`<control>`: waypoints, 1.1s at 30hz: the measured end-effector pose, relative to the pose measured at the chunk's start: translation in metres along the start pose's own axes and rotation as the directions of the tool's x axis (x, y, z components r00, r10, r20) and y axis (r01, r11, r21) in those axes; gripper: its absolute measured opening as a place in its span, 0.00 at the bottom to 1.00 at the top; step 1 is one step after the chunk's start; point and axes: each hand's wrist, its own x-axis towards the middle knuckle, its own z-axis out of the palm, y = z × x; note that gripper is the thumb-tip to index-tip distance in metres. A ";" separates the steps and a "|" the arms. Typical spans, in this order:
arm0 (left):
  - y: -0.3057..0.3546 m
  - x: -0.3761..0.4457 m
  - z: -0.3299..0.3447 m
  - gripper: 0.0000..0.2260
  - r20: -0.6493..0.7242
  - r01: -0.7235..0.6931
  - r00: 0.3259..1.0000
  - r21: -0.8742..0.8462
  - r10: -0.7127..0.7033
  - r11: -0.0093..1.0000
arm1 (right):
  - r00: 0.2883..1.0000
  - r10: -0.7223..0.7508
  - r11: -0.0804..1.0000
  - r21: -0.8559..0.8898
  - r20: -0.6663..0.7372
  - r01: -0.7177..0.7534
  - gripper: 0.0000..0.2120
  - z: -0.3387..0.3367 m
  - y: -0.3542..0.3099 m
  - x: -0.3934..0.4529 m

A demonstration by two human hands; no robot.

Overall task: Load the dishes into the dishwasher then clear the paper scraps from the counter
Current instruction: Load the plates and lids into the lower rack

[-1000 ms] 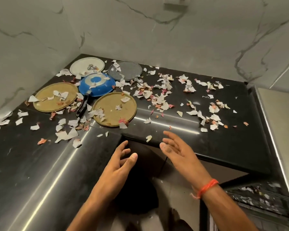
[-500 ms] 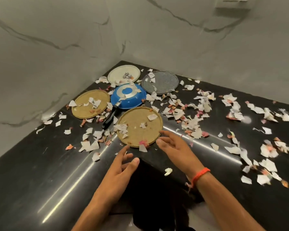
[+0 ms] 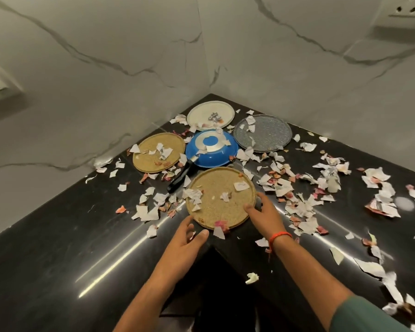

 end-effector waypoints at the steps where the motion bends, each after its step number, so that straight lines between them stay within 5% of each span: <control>1: -0.002 0.012 0.001 0.27 0.002 -0.026 1.000 0.043 0.026 0.999 | 1.000 -0.002 1.000 0.000 -0.027 0.002 0.25 0.005 0.000 0.003; 4: -0.013 0.046 0.006 0.36 0.016 -0.061 0.998 0.251 0.059 0.966 | 0.995 0.002 0.998 -0.057 -0.100 -0.008 0.31 0.024 -0.001 0.005; 9: -0.027 0.071 0.013 0.33 0.105 -0.144 0.989 0.623 0.100 0.769 | 0.984 0.037 0.999 -0.011 -0.172 -0.039 0.31 0.037 0.001 0.015; 15: -0.042 0.070 0.000 0.33 0.213 -0.277 0.960 0.650 0.180 0.708 | 0.930 0.317 0.839 0.512 -0.185 -0.184 0.27 0.026 -0.005 0.035; 19: -0.046 0.077 -0.015 0.31 0.260 -0.359 0.932 0.569 0.252 0.740 | 0.958 0.264 0.779 0.611 -0.112 -0.144 0.12 0.037 -0.023 0.030; 26: -0.042 0.090 -0.030 0.32 0.294 -0.410 0.908 0.482 0.297 0.774 | 0.961 0.076 0.961 0.278 -0.265 0.001 0.04 0.053 -0.049 0.028; 33: -0.048 0.087 -0.032 0.33 0.258 -0.370 0.925 0.433 0.280 0.822 | 0.850 -0.348 0.936 -0.195 -0.396 0.292 0.08 0.047 -0.077 -0.005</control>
